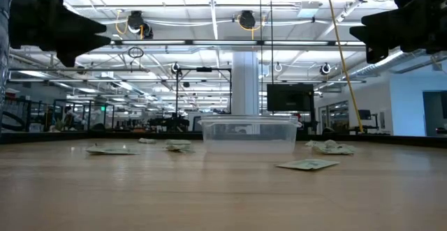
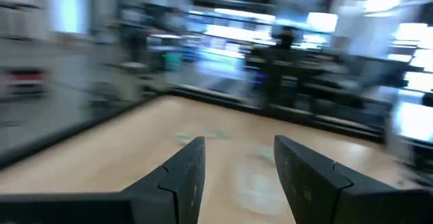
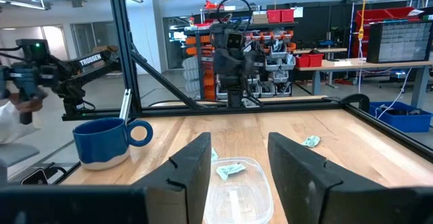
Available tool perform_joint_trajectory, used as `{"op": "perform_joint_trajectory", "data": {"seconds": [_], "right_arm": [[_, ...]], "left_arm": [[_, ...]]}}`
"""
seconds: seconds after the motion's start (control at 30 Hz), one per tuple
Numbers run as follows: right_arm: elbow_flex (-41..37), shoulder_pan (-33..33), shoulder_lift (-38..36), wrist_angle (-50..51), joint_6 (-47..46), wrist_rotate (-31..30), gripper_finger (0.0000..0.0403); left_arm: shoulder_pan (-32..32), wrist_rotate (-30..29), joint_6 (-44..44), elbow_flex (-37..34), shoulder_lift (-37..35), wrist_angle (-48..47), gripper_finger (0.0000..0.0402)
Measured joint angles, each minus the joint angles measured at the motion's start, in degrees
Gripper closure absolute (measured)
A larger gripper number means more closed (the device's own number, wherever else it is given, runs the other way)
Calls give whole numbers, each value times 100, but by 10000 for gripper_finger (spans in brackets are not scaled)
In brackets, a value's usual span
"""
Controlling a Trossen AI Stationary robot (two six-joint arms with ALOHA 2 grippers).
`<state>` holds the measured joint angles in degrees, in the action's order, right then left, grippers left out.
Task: Pick and place Stevia / Truvia into bins
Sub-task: Put the stevia packet into the transparent container
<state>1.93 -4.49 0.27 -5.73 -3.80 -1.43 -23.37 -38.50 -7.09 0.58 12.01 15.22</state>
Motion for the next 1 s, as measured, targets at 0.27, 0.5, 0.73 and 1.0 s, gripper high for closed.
{"op": "perform_joint_trajectory", "data": {"seconds": [0.27,0.5,0.73,1.0], "right_arm": [[0,1,0,2,0,0,261],[0,1,2,-703,386,-4,261],[0,0,129,-2341,1231,-234,261],[507,298,1130,-1621,1582,-2104,261]], "left_arm": [[731,-643,618,1154,17,-743,220],[1499,-365,362,3057,632,-3040,220],[2052,-407,-204,3095,1474,-3570,220],[2538,-703,-377,2964,2184,-3208,220]]}}
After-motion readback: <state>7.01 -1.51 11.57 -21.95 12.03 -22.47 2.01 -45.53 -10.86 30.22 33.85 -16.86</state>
